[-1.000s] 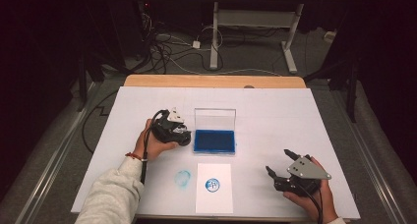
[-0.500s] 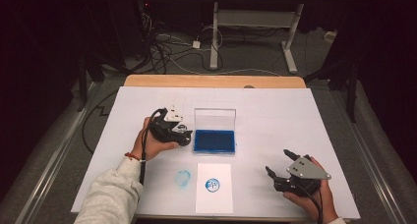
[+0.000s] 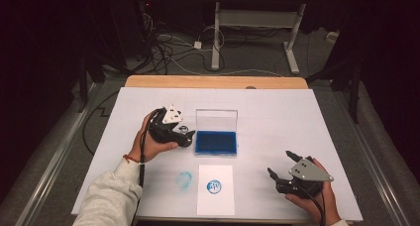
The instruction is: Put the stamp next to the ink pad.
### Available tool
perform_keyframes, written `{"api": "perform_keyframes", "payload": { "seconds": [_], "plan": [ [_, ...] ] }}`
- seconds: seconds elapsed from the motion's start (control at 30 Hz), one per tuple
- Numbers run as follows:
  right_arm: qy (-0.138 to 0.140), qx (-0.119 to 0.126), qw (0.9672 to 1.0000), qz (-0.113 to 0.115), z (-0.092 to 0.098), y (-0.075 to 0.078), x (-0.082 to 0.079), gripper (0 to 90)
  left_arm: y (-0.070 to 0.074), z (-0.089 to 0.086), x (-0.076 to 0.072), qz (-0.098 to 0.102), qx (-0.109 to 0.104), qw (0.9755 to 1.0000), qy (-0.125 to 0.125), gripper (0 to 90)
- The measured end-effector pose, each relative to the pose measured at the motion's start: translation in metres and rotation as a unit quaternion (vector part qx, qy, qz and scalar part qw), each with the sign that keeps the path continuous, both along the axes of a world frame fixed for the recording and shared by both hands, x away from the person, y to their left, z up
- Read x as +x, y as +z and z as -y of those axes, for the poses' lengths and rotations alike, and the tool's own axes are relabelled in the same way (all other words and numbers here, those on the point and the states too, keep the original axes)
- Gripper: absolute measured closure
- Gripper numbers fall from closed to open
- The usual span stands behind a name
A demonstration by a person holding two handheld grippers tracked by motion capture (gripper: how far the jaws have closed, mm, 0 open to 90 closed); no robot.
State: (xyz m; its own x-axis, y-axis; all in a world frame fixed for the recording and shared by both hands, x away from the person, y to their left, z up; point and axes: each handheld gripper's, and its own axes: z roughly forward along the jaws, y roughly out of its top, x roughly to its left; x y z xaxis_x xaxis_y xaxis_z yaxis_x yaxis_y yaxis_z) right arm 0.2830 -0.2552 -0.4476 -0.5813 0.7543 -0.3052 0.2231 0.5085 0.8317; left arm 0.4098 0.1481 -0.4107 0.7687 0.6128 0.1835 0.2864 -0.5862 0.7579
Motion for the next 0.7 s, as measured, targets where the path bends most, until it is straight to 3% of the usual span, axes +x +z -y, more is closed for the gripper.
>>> {"api": "perform_keyframes", "payload": {
  "seconds": [0.3,0.7],
  "plan": [
    [0.0,-0.001,1.0,0.0,0.0,0.0,0.0,22.4,0.006,0.002,-0.008,0.021,-0.007,0.9997,-0.01,16.2],
    [0.0,0.002,1.0,0.005,0.0,0.002,-0.001,22.4,0.016,0.004,-0.025,0.052,-0.035,0.9979,-0.016,16.2]
  ]
}}
